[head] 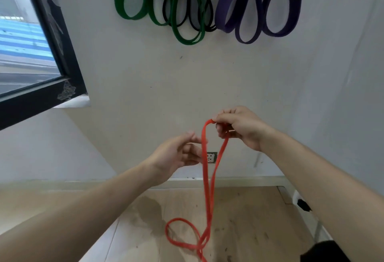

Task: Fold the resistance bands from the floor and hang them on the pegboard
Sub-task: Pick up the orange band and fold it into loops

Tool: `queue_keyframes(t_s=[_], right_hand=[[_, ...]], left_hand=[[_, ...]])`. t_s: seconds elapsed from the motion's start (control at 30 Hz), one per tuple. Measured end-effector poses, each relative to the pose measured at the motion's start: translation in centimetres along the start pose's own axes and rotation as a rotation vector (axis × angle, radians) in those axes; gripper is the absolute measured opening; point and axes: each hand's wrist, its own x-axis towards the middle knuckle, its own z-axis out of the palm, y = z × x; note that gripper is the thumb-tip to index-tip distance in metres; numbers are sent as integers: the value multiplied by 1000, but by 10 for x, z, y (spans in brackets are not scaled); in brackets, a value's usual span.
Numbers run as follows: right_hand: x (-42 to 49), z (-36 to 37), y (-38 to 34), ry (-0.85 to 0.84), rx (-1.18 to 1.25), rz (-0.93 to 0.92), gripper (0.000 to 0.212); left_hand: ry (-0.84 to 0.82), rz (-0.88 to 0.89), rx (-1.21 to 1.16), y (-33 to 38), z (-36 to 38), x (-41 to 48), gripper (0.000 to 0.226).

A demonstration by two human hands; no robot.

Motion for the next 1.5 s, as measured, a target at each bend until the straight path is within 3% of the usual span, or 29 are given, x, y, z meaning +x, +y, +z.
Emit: queue_keyframes(t_s=[0.1, 0.27, 0.4, 0.6, 0.7, 0.93, 1.03, 1.13, 1.2, 1.33, 1.5], right_hand=[[5, -7, 9, -12, 0, 19, 23], [8, -16, 23, -134, -38, 20, 17], [6, -6, 33, -293, -81, 28, 6], [11, 16, 52, -294, -91, 22, 13], [15, 23, 60, -235, -53, 11, 15], [19, 9, 54, -128, 106, -4, 4], [16, -8, 43, -222, 85, 21, 11], [10, -14, 34, -360, 54, 54, 14], [9, -10, 34, -358, 143, 45, 13], [7, 6, 28, -293, 339, 28, 8], [4, 13, 17, -268, 371, -58, 13]], left_hand=[[-15, 35, 37, 5, -6, 4, 32], [257, 155, 39, 28, -26, 20, 21], [367, 293, 239, 43, -34, 23, 7], [549, 484, 375, 51, -29, 25, 6], [620, 482, 405, 53, -41, 23, 13], [436, 134, 442, 33, -76, 12, 20], [357, 110, 497, 32, -84, 8, 21], [311, 158, 383, 39, -83, 7, 25], [269, 158, 311, 41, -79, 8, 27], [179, 42, 393, 16, -65, 11, 26], [59, -71, 270, -9, -30, 12, 33]])
